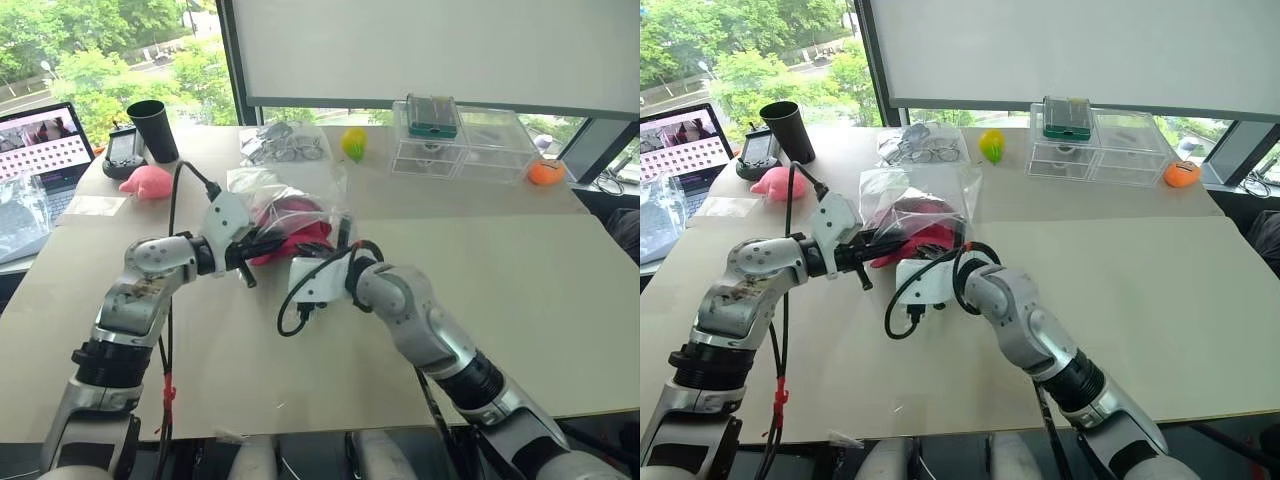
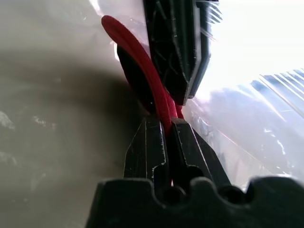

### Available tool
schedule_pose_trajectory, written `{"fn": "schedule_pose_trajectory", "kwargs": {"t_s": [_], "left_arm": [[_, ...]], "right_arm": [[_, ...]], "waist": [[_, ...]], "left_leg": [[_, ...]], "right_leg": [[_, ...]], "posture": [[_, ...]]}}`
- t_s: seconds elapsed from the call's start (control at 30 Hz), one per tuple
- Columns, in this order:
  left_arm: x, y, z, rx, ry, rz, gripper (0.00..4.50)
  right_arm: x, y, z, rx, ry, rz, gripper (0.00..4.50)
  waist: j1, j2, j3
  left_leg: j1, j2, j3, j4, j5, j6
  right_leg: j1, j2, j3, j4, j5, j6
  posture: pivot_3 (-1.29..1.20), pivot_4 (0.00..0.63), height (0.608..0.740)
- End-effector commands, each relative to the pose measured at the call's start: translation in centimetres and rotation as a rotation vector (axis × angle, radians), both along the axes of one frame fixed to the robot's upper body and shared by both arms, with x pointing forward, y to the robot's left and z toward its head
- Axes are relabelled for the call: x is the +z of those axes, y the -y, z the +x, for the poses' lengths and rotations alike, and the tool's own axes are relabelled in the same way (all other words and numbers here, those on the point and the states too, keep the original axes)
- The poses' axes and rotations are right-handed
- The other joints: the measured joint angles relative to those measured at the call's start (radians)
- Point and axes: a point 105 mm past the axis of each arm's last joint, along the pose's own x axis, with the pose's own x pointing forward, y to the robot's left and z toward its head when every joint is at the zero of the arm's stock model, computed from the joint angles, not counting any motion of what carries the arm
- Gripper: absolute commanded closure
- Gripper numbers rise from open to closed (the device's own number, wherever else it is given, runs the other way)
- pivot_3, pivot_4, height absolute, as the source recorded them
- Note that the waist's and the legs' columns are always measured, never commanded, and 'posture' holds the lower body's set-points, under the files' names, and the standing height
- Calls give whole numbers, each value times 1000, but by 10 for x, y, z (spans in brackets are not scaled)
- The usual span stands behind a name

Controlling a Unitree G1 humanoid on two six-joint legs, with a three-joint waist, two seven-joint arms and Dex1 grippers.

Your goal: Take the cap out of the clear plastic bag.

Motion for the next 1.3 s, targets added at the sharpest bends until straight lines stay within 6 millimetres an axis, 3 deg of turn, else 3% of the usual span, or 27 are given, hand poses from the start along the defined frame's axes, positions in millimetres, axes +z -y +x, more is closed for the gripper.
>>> {"fn": "schedule_pose_trajectory", "kwargs": {"t_s": [0.03,0.37,0.6,0.77,0.97,1.3], "left_arm": [[7,0,-3,-2,30,2,3951],[0,-2,-9,-2,-1,13,3951],[-9,-4,-16,-5,-39,20,3951],[-8,-4,-19,-4,-58,17,3951],[-13,-3,-23,-11,-85,29,3951],[-14,-3,-22,-6,-92,25,3951]], "right_arm": [[-10,11,3,-7,81,-82,4472],[-46,17,-10,1,118,-67,4472],[-63,-7,-11,35,52,-39,4472],[-66,-20,-28,108,121,-71,4472],[-104,-14,-39,134,51,-123,4472],[-95,-14,-44,128,142,-104,4472]], "waist": [[2,0,0],[0,0,0],[-4,0,0],[-2,0,0],[-5,0,0],[-4,-1,-1]], "left_leg": [[0,0,0,0,0,0],[1,0,0,0,0,0],[2,0,0,0,0,0],[3,0,0,0,0,0],[4,0,0,0,0,0],[7,0,0,0,0,0]], "right_leg": [[0,0,0,0,0,0],[0,0,0,0,-1,1],[1,0,0,0,-1,1],[2,0,0,0,-2,3],[2,0,1,0,-2,3],[5,0,1,0,-4,5]], "posture": [[0,150,740],[0,150,740],[0,150,740],[0,150,740],[0,150,740],[0,150,740]]}}
